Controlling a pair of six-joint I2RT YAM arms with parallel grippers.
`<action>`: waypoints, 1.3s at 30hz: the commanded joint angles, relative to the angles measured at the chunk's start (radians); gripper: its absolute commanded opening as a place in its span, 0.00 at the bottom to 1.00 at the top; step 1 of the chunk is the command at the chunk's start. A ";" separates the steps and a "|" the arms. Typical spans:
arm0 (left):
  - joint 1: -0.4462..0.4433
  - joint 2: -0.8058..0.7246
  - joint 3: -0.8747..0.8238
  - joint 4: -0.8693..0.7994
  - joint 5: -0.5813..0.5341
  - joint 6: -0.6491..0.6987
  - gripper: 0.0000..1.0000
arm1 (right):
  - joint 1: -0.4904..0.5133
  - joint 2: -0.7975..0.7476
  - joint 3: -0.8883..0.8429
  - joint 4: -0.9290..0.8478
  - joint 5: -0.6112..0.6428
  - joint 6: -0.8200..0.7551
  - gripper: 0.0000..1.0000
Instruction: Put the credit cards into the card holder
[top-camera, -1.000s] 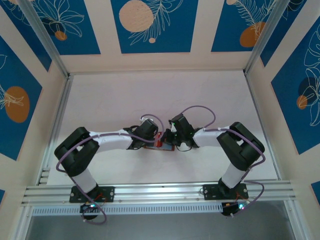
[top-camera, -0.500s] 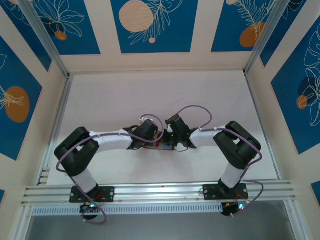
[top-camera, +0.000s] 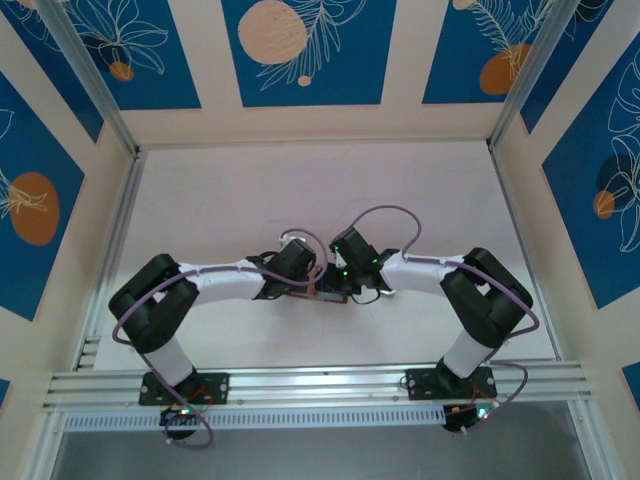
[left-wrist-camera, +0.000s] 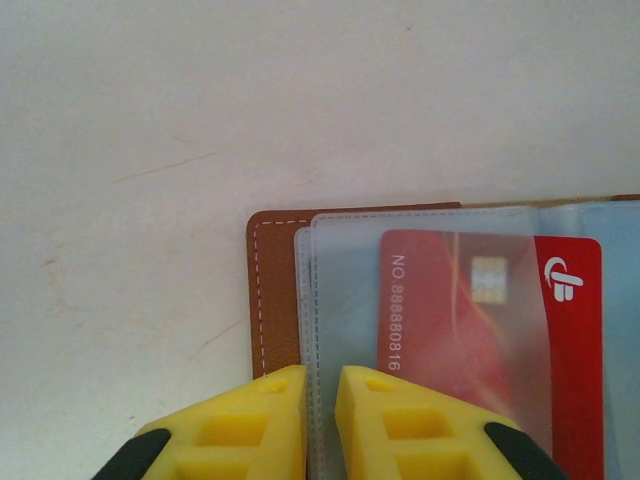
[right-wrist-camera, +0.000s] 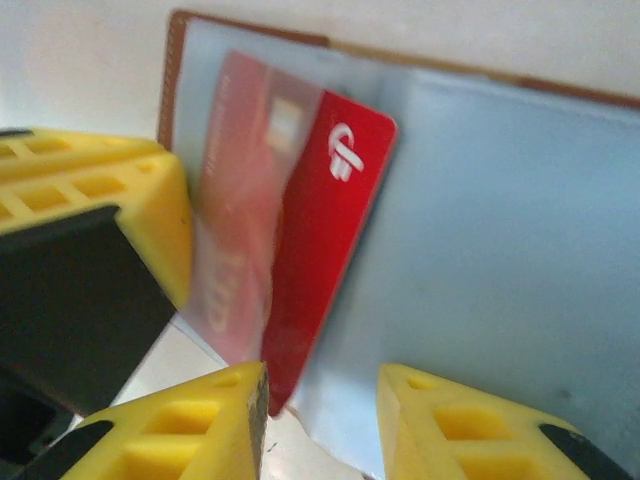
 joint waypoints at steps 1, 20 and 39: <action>0.004 0.055 -0.059 -0.099 0.042 -0.018 0.16 | -0.003 -0.033 0.036 -0.173 0.021 -0.053 0.31; 0.005 0.045 -0.074 -0.087 0.040 -0.020 0.16 | -0.009 0.135 0.224 -0.303 0.136 -0.089 0.00; 0.005 0.049 -0.079 -0.073 0.049 -0.017 0.16 | -0.010 0.219 0.261 -0.182 0.057 -0.060 0.00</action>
